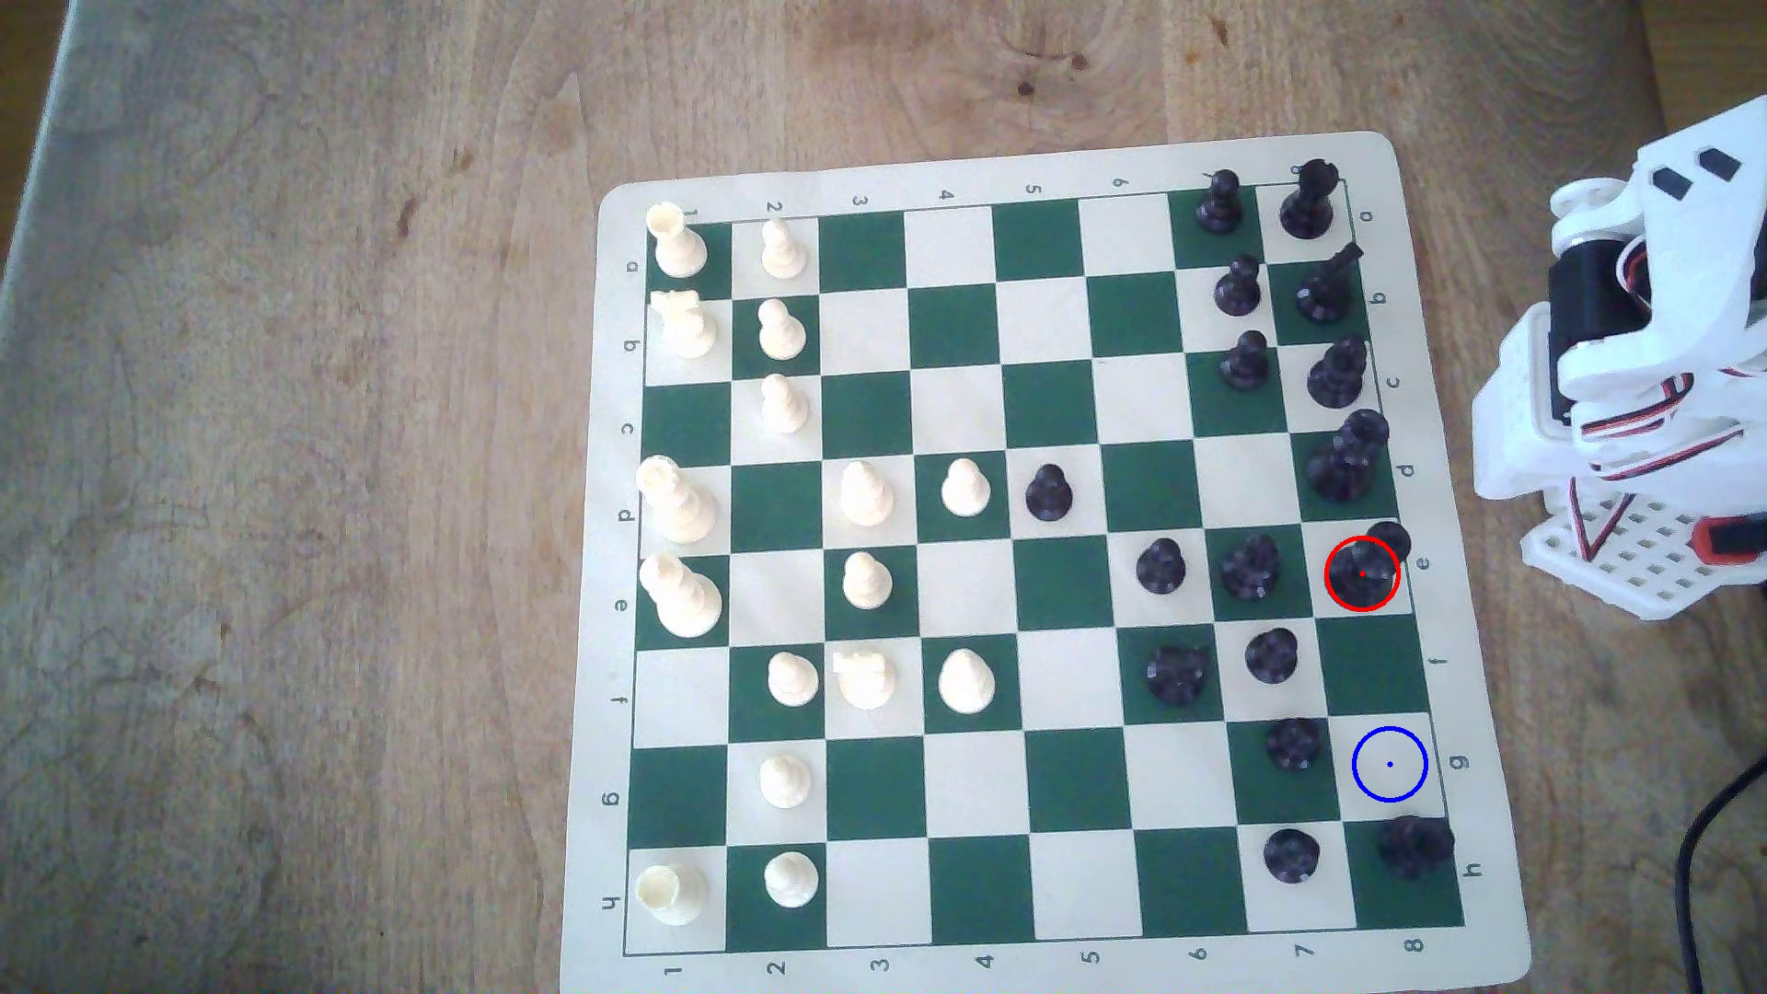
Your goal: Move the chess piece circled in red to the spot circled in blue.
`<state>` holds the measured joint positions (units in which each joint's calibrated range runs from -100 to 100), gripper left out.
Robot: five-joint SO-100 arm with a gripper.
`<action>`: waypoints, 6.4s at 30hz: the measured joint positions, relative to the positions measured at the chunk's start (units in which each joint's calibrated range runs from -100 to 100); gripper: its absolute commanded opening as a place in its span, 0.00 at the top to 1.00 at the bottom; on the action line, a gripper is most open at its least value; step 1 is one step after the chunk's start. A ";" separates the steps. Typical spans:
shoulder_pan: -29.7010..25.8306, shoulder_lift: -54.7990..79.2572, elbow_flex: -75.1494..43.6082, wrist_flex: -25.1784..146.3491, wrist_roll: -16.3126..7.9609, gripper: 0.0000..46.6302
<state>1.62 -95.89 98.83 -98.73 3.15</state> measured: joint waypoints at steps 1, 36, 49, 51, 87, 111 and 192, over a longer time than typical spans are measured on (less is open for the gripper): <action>0.00 0.00 0.00 0.00 0.00 1.00; -4.20 6.37 -40.40 154.58 1.95 0.99; -24.71 12.82 -46.09 191.95 7.18 0.81; -25.74 13.24 -45.55 193.31 6.59 0.80; -24.85 27.23 -29.19 183.82 3.81 0.76; -25.81 29.49 -27.47 181.99 4.05 0.94; -49.41 65.94 -49.25 169.08 -1.22 0.84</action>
<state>-47.79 -29.95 49.57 70.36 1.93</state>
